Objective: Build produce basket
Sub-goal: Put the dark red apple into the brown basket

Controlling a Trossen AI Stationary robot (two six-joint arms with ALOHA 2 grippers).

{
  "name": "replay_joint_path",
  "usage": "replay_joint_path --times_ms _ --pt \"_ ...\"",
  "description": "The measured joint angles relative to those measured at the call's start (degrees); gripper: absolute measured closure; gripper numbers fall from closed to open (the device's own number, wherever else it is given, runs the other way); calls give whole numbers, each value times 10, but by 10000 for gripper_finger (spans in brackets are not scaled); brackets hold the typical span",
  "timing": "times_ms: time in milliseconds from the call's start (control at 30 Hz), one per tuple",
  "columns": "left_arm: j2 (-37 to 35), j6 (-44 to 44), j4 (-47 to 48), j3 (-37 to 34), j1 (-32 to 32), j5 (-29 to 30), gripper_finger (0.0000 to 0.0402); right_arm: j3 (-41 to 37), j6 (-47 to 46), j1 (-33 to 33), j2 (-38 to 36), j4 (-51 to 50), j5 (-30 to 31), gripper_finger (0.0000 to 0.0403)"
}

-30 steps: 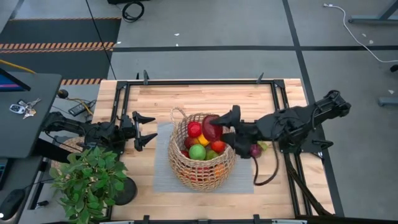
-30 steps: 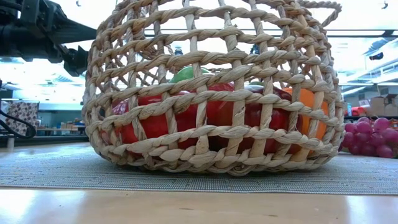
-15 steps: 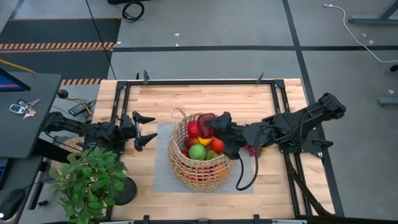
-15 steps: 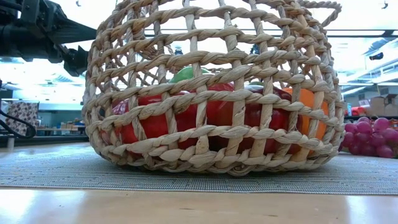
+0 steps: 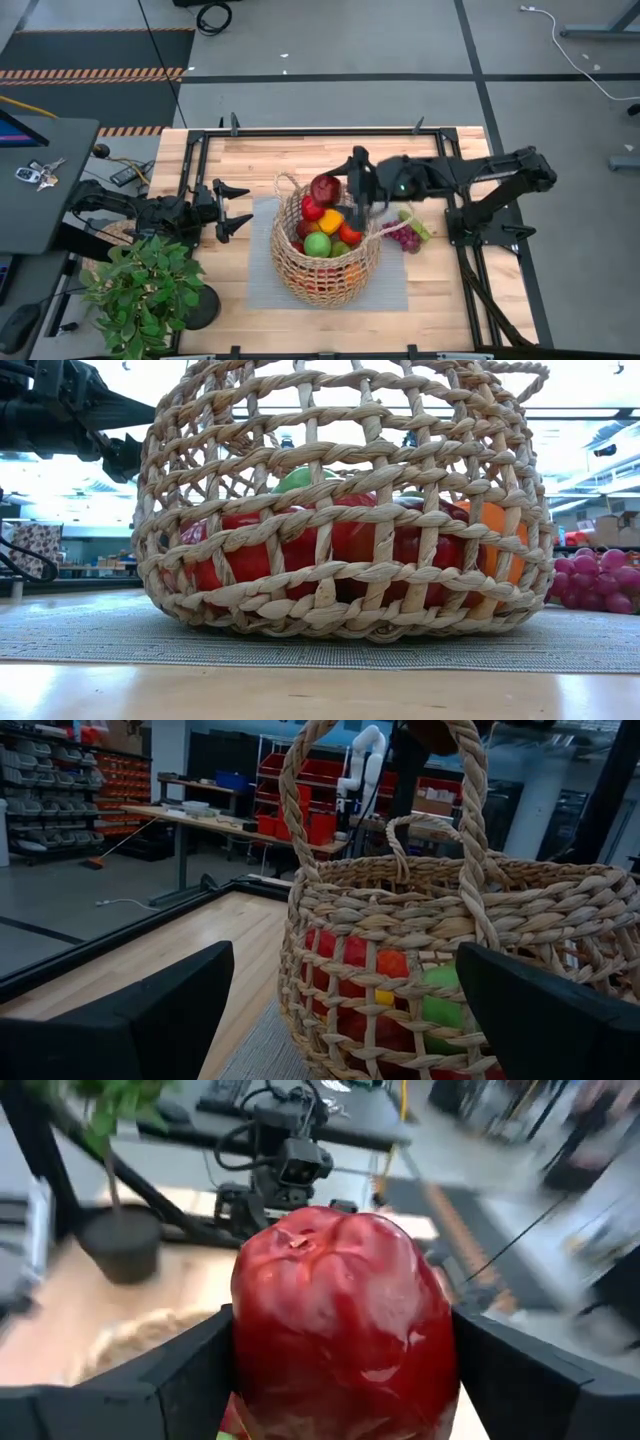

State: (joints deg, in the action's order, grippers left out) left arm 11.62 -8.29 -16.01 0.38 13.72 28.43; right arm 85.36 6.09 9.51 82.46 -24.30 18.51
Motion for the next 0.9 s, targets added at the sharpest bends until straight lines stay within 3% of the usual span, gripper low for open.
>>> replay_joint_path --times_ms 233,367,633,900 --pt "0 0 0 0 0 0 12 0 -284 -70 0 -70 -48 61" --pt "0 0 0 0 0 0 12 0 -397 -107 0 -114 -147 61" --pt "0 0 0 0 0 0 12 0 -485 -126 0 -104 -274 61" --pt "0 0 0 0 0 0 12 0 -489 -117 0 -91 -275 61"
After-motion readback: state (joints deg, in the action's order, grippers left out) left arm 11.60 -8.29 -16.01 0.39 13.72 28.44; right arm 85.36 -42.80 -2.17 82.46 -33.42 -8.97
